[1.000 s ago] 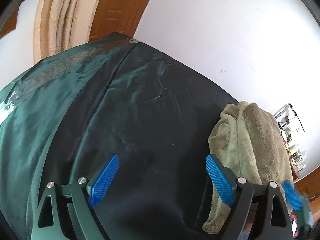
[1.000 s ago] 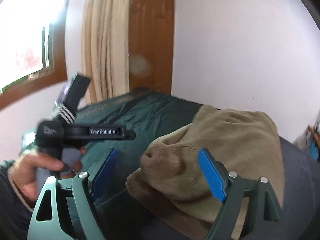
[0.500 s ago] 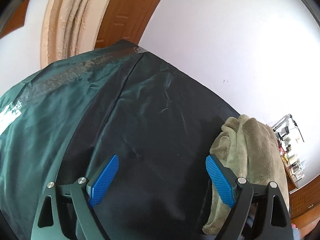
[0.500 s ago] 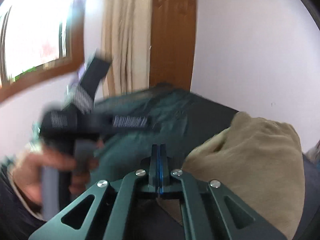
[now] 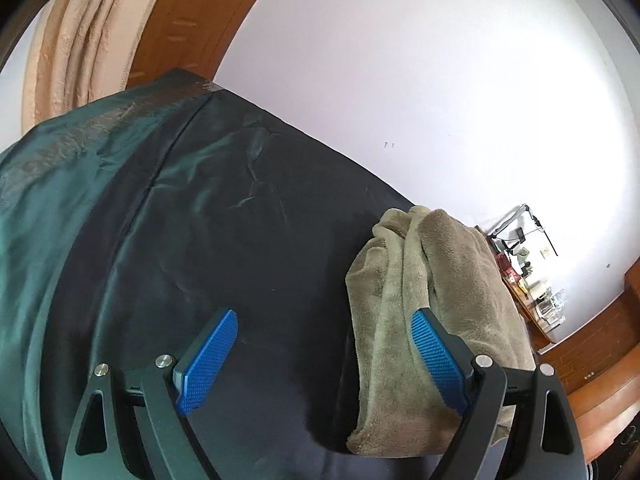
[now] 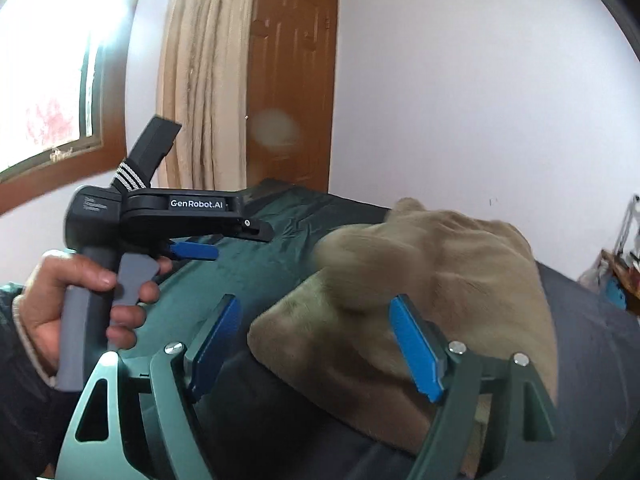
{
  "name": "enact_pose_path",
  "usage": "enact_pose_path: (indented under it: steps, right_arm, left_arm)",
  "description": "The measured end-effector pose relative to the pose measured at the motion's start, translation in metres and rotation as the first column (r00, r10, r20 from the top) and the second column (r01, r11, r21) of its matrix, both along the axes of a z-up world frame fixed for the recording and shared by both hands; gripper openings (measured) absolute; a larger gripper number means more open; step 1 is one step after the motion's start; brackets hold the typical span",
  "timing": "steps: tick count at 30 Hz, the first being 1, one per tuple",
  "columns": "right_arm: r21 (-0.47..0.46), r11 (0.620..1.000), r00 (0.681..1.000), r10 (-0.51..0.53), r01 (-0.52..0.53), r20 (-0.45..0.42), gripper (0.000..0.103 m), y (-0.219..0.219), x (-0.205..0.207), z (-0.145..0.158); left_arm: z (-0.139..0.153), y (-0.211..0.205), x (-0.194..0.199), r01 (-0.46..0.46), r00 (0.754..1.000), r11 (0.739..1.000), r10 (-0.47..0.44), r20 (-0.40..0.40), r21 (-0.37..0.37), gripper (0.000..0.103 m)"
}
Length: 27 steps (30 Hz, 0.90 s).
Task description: Fold clothes
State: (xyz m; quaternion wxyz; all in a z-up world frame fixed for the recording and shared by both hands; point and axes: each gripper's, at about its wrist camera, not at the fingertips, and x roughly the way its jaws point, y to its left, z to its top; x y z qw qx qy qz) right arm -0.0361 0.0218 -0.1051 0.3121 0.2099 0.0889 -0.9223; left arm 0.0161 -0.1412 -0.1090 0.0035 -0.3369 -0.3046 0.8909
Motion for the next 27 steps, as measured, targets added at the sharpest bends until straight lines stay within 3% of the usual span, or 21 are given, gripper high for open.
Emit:
enact_pose_path:
  steps: [3, 6, 8, 13, 18, 21, 27]
  right_arm:
    - [-0.039, 0.998, 0.998, -0.047, 0.048, 0.036, 0.080, 0.020, -0.001, 0.000]
    - [-0.076, 0.992, 0.993, -0.092, 0.098, 0.074, 0.080, 0.041, -0.003, -0.001]
    - [-0.094, 0.988, 0.989, -0.117, 0.126, 0.096, 0.080, 0.053, -0.003, -0.001]
    - [-0.090, 0.984, 0.985, -0.146, 0.154, 0.090, 0.082, 0.068, 0.007, -0.004]
    - [-0.127, 0.980, 0.984, -0.141, 0.154, 0.107, 0.083, 0.077, 0.004, -0.008]
    - [-0.135, 0.980, 0.986, -0.130, 0.144, 0.109, 0.083, 0.082, 0.007, -0.007]
    - [-0.172, 0.974, 0.985, -0.130, 0.148, 0.114, 0.085, 0.091, 0.009, -0.006]
  left_arm:
    - [-0.002, 0.001, -0.001, 0.015, 1.000, 1.000, -0.015, -0.014, 0.024, 0.091]
    - [-0.002, 0.001, 0.000, 0.077, 0.996, 0.990, -0.071, -0.062, 0.116, 0.091]
    - [-0.002, 0.004, -0.002, 0.134, 0.989, 0.974, -0.120, -0.084, 0.181, 0.091]
    - [-0.012, 0.021, -0.015, 0.245, 0.966, 0.909, -0.258, -0.006, 0.336, 0.091]
    - [-0.010, 0.038, -0.021, 0.304, 0.941, 0.875, -0.338, 0.026, 0.377, 0.091]
    - [-0.002, 0.042, -0.017, 0.280, 0.946, 0.892, -0.320, 0.057, 0.355, 0.091]
    - [-0.007, 0.032, -0.023, 0.250, 0.946, 0.835, -0.319, 0.062, 0.490, 0.091]
